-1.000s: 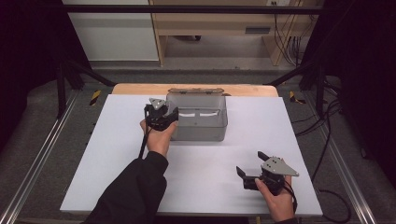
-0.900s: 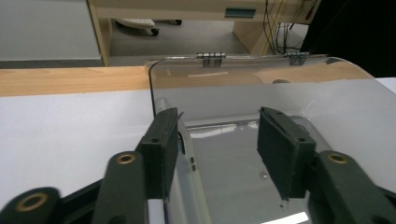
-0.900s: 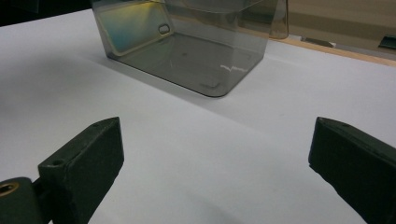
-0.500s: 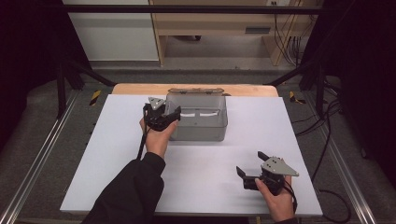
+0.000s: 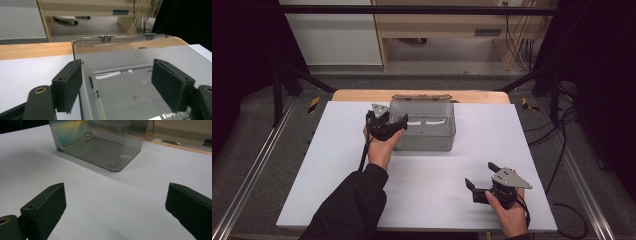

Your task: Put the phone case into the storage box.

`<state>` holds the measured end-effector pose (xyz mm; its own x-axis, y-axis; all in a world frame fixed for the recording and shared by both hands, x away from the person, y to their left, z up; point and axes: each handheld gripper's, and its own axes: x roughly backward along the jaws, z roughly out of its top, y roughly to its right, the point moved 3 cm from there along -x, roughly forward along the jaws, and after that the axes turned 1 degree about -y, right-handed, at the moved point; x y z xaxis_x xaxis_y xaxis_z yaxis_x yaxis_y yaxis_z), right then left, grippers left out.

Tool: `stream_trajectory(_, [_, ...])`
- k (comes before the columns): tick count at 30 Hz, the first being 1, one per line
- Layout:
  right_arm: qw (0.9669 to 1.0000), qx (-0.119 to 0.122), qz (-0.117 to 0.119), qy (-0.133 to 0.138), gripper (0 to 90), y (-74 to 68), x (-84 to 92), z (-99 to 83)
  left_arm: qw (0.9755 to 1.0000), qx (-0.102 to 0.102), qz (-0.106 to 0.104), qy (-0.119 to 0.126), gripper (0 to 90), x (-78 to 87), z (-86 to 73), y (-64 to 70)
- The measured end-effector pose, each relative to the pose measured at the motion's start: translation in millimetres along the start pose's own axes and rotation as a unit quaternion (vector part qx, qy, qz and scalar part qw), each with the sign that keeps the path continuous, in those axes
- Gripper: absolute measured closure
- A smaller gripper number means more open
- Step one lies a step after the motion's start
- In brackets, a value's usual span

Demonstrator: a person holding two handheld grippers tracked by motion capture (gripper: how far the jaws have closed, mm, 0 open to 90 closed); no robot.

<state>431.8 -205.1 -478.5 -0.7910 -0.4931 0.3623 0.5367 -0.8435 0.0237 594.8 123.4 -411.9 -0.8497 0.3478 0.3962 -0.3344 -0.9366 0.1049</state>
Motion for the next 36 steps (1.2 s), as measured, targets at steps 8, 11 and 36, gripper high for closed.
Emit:
stream_trajectory(8, [1.0000, 0.001, 0.000, 0.000, 3.7, -0.2, 0.0, 0.0, 0.9993, 0.003, -0.033, 0.018, 10.5, -1.5, 1.8, 1.2])
stream_trajectory(11, [1.0000, 0.002, 0.000, 0.000, 3.7, 0.0, -0.2, -0.1, 0.9988, 0.000, -0.042, 0.024, 5.8, -1.1, 2.6, 1.7])
stream_trajectory(36, [1.0000, 0.001, 0.001, 0.000, 3.4, -0.3, -0.1, 0.1, 0.9940, -0.034, -0.074, 0.073, 2.4, 12.7, 11.4, 3.1])
